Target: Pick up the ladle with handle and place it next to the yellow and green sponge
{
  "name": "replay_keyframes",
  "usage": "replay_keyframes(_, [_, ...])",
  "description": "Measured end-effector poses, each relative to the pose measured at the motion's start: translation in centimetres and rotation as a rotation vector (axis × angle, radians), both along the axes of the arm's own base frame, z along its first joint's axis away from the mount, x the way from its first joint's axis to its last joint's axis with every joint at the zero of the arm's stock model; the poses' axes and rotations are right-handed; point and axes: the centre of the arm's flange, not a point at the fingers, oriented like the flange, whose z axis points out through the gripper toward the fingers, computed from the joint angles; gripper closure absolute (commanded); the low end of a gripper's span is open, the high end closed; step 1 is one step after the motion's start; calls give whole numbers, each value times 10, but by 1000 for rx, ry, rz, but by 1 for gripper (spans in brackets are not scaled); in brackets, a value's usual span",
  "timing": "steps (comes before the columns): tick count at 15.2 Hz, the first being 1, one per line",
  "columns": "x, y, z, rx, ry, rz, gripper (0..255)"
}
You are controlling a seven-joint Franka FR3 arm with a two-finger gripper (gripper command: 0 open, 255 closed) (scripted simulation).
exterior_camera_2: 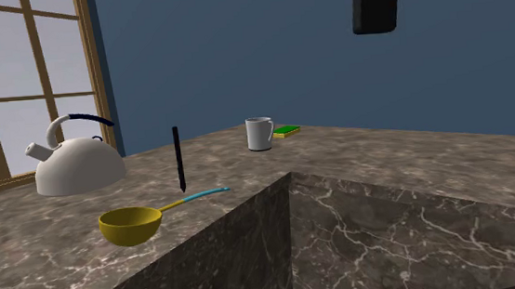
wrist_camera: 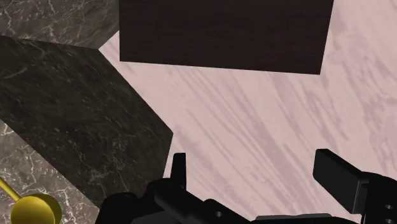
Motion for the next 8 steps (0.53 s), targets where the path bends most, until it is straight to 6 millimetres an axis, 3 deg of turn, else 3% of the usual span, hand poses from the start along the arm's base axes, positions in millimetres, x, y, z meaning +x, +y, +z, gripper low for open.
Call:
replay_keyframes(3, [0, -13, -8, -3, -5, 22, 0])
replay_keyframes(8, [6, -63, -35, -16, -28, 114, 0])
